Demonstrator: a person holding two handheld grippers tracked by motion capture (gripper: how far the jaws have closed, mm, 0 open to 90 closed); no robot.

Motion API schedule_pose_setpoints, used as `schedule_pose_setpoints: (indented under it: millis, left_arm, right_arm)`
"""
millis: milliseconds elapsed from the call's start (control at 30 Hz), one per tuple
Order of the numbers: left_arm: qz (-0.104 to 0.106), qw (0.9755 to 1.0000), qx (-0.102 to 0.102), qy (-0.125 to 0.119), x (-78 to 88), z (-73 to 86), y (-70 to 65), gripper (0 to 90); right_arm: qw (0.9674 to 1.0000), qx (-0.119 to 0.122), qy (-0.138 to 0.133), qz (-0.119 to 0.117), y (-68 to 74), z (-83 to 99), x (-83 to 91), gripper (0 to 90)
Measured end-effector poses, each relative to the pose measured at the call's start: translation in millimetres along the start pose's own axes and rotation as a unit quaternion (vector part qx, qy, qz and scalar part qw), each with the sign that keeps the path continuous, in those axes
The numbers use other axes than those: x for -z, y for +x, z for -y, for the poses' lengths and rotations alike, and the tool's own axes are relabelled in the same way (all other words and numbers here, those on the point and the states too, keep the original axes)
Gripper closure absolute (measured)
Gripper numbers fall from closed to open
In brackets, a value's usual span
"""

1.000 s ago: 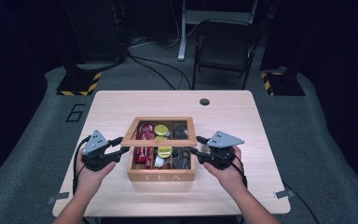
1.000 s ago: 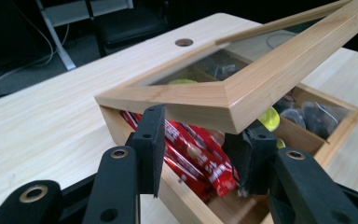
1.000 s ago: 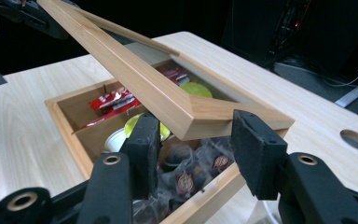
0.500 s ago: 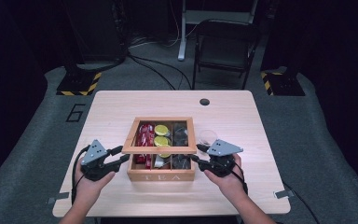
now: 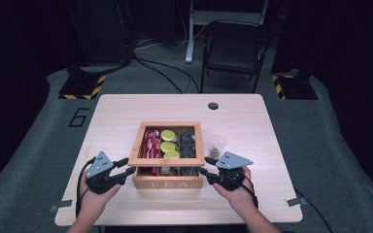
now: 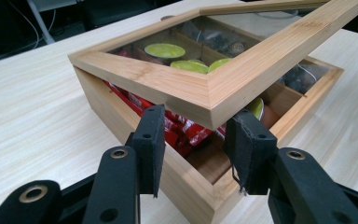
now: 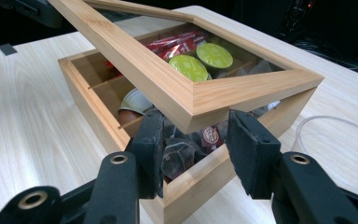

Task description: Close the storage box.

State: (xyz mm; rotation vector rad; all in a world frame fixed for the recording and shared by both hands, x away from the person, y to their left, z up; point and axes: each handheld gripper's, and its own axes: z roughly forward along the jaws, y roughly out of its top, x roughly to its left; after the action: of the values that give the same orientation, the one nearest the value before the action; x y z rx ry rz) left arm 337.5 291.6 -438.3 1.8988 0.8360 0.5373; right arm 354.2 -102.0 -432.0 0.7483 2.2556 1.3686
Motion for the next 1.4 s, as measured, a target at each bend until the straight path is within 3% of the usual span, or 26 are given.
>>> schedule_pose_setpoints:
  millis: [367, 667, 867, 967, 1100, 1167, 1267, 1400]
  left_arm:
    - [0.013, 0.9998, 0.009, 0.015, -1.7, 8.9, 0.8, 58.3]
    - [0.012, 0.9993, 0.015, 0.033, -4.0, 14.1, -1.7, 58.3]
    - [0.008, 0.999, 0.014, 0.042, -5.5, 15.7, -2.0, 56.4]
    - [0.011, 0.9984, 0.026, 0.05, -6.9, 17.3, -1.5, 52.9]
    - [0.02, 0.9963, 0.038, 0.074, -5.6, 23.9, 0.1, 48.0]
    - [0.018, 0.9964, 0.051, 0.065, -2.8, 25.8, 1.2, 44.6]
    - [0.006, 0.9972, 0.053, 0.051, 2.0, 24.1, 2.3, 39.8]
    - [0.01, 0.997, 0.058, 0.05, 3.4, 22.9, 4.1, 39.9]
  right_arm:
    - [0.9998, -0.007, 0.017, -0.013, -1.1, 8.3, -3.6, 58.5]
    - [0.9987, -0.022, 0.038, -0.026, -2.2, 13.4, -7.4, 57.5]
    - [0.9982, -0.018, 0.048, -0.031, -2.9, 15.2, -8.8, 57.4]
    - [0.9978, -0.017, 0.055, -0.034, -3.0, 16.0, -9.6, 56.8]
    - [0.9959, -0.009, 0.081, -0.039, -1.5, 18.3, -13.7, 55.0]
    - [0.9933, -0.007, 0.108, -0.042, 0.0, 19.7, -17.0, 50.4]
    - [0.9943, -0.006, 0.085, -0.064, -0.8, 16.0, -13.9, 48.1]
    - [0.9956, -0.011, 0.075, -0.055, -0.2, 13.7, -11.6, 46.3]
